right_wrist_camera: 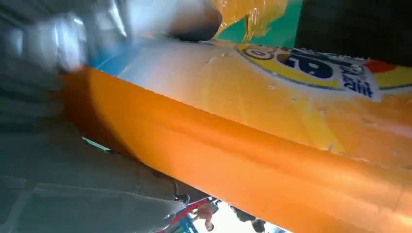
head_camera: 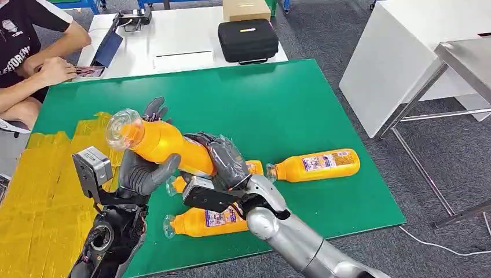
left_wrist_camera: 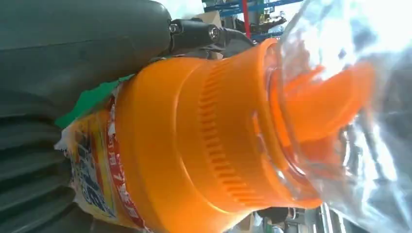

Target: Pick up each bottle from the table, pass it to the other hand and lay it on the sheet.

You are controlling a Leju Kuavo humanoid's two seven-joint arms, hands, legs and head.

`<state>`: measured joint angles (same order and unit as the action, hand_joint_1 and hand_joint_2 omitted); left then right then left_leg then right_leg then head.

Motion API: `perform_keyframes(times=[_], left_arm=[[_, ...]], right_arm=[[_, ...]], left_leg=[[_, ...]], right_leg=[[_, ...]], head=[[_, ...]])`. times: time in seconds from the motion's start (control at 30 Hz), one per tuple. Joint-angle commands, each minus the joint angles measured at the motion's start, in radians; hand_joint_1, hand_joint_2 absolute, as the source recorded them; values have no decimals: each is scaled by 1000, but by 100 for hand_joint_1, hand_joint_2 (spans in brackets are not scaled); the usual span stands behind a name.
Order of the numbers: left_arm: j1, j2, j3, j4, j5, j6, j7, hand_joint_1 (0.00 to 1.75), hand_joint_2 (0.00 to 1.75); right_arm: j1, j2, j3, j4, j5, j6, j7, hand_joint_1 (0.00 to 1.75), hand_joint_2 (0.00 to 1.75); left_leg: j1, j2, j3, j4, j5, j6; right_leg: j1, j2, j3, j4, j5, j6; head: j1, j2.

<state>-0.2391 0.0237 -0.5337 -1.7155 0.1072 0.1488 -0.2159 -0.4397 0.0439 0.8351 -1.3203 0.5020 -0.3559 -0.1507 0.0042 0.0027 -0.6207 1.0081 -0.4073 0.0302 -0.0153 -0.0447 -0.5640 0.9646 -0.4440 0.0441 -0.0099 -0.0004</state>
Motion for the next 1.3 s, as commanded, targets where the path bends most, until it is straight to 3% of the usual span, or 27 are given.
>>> perform_keyframes(times=[0.03, 0.07, 0.1, 0.13, 0.23, 0.27, 1.1, 1.13, 1.2, 1.23, 1.3], left_arm=[[-29, -2, -8, 33, -3, 2, 3, 0, 175], [-29, -2, -8, 33, -3, 2, 3, 0, 175], [-31, -2, -9, 37, -3, 2, 3, 131, 175], [-31, -2, -9, 37, -3, 3, 3, 175, 175], [-26, -2, -8, 35, -1, 6, 1, 175, 175], [-26, -1, -7, 35, 0, 6, 0, 175, 175], [-27, 2, 3, 19, 14, 22, 0, 175, 175], [-27, 3, 5, 17, 15, 24, 0, 175, 175], [-27, 3, 5, 17, 15, 24, 0, 175, 175], [-26, 4, 11, 11, 15, 28, -2, 175, 175], [-28, 5, 20, 6, 11, 38, -7, 175, 175]], right_arm=[[-49, -13, 80, 64, -2, 18, 3, 175, 175], [-49, -13, 80, 64, -2, 18, 3, 175, 175], [-50, -15, 80, 63, -4, 20, 4, 175, 175], [-50, -16, 80, 62, -5, 20, 5, 175, 175], [-50, -18, 76, 59, -10, 21, 8, 175, 175], [-50, -18, 75, 58, -10, 21, 8, 175, 175], [-55, -21, 51, 49, -26, -7, 8, 175, 175], [-53, -21, 48, 47, -29, -13, 7, 166, 175], [-53, -21, 48, 47, -29, -13, 7, 166, 175], [-50, -20, 43, 43, -31, -24, 1, 7, 175], [-45, -20, 35, 38, -39, -40, -4, 0, 175]], left_leg=[[0, 0, 3, -1, -1, -1], [0, 1, 5, -1, -2, -1], [0, 0, 3, -1, -1, -1], [0, 0, 2, -1, -1, -1], [0, 0, 8, -1, -3, -2], [0, 0, 3, -1, -1, -1], [0, 0, 1, 0, -1, -1], [0, 0, 4, 0, -1, -1], [0, 0, 2, 0, -1, -1], [0, 0, 7, -1, -3, -2], [0, 0, 2, 0, -1, -1]], right_leg=[[0, 3, 3, -1, -1, -1], [0, 4, 5, -1, -2, -2], [0, 3, 3, -1, -1, -1], [0, 2, 3, -1, -1, -1], [-1, 5, 8, -1, -3, -3], [0, 3, 3, -1, -1, -2], [0, 2, 1, -1, 0, -1], [0, 3, 4, -1, -1, -2], [0, 2, 2, -1, -1, -1], [-1, 5, 7, -1, -3, -3], [0, 2, 2, 0, -1, -1]], head=[[0, 0], [0, 0], [0, 0], [0, 0], [0, 0], [0, 0], [0, 0], [0, 0], [0, 0], [0, 0], [0, 0]])
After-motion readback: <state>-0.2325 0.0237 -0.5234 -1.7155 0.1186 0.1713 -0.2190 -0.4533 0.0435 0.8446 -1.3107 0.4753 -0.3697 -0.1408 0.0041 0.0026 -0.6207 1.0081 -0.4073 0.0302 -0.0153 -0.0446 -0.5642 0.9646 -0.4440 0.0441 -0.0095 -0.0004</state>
